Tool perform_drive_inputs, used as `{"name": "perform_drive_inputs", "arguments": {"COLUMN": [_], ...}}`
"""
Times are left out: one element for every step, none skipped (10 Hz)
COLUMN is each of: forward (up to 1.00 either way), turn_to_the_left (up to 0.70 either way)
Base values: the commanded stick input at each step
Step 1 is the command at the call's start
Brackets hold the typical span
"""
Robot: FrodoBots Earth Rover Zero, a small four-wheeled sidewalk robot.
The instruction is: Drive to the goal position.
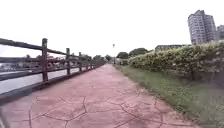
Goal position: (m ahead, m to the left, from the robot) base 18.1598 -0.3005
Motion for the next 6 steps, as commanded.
{"name": "perform_drive_inputs", "arguments": {"forward": [1.00, 1.00, 1.00, 1.00, 1.00, 1.00], "turn_to_the_left": [0.00, 0.09, 0.40, 0.40, 0.24, 0.03]}}
